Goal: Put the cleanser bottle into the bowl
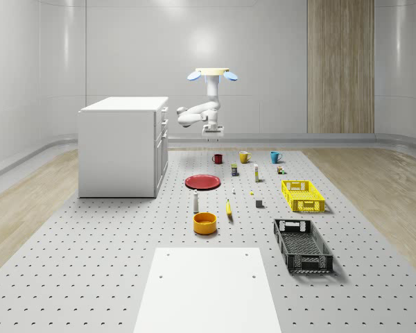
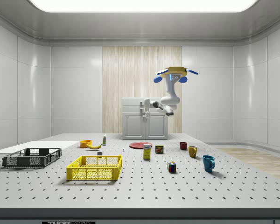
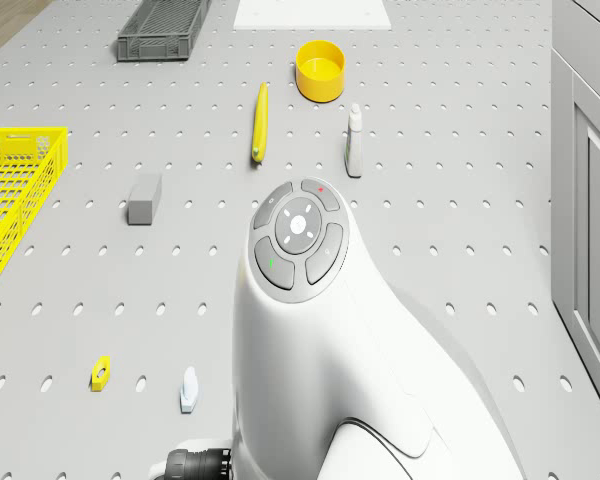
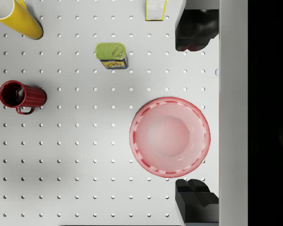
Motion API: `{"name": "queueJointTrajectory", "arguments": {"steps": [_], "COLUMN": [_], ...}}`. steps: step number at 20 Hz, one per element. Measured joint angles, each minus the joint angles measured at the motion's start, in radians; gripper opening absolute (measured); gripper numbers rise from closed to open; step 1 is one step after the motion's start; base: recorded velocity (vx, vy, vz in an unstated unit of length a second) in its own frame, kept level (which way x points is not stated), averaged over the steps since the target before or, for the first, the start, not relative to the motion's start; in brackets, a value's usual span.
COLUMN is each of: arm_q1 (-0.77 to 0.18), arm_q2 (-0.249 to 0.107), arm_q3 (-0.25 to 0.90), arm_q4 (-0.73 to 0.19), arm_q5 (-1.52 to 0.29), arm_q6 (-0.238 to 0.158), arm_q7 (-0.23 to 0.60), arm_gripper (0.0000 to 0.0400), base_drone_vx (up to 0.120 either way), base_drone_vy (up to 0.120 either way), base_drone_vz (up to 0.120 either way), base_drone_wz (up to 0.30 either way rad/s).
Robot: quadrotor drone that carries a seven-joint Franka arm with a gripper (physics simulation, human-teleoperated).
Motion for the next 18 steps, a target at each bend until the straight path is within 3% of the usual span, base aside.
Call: {"name": "queueJointTrajectory", "arguments": {"steps": [18], "arm_q1": [-0.020], "arm_q2": [-0.070], "arm_q3": [0.017], "arm_q4": [0.004], "arm_q5": [0.033], "arm_q6": [0.065], "arm_q7": [0.018], "arm_gripper": [0.0400], "base_drone_vx": [0.120], "base_drone_vy": [0.000], "base_drone_vz": [0.000], "base_drone_wz": [0.000]}}
